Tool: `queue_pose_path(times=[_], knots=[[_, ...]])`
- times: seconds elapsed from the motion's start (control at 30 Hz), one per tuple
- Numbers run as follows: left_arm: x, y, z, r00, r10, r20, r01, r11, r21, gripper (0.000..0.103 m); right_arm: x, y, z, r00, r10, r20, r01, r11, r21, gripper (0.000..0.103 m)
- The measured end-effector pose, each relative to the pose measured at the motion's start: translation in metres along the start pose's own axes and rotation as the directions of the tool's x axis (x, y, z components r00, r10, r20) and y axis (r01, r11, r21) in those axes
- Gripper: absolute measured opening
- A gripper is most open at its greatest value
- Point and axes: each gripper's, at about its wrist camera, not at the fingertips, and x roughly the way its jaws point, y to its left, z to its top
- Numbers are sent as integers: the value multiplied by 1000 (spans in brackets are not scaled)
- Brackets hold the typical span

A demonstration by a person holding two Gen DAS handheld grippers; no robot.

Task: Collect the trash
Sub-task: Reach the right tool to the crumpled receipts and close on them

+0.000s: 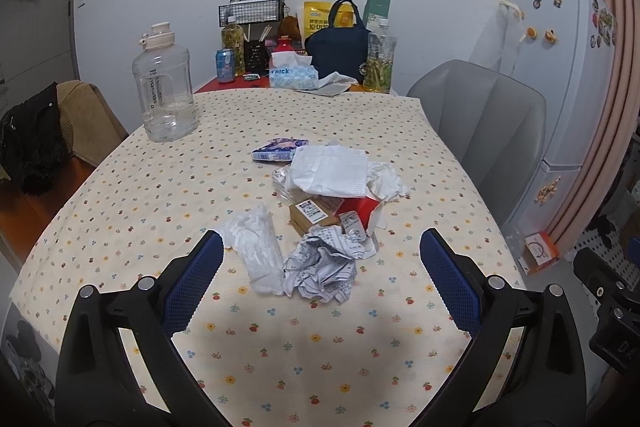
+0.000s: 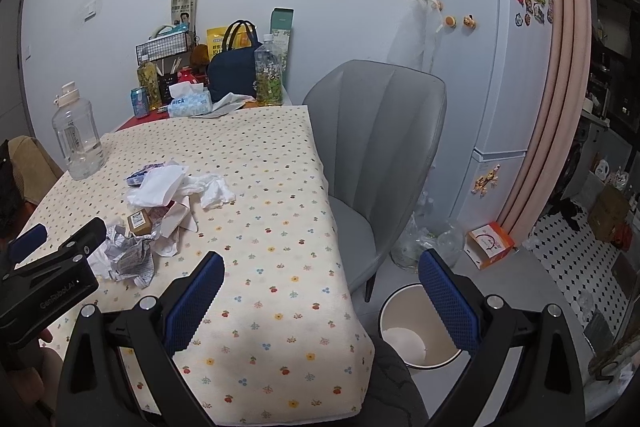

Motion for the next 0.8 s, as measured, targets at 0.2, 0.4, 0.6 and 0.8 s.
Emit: queue_pose_path(times=[0.2,0.4,0.6,0.8], knots=[[4,20,-1,1000,27,-13,-27,999,-32,98,10,18,2,999,40,-16,-40,999,-22,95],[10,43,-4,998,55,-33,-57,996,-65,98,20,40,3,995,93,-37,-95,994,-48,95],[21,59,-10,996,71,-56,-76,994,-82,96,30,58,3,989,135,-66,-139,988,-66,90],[33,73,-9,994,74,-80,-83,991,-106,88,38,77,6,975,201,-94,-208,975,-83,85]])
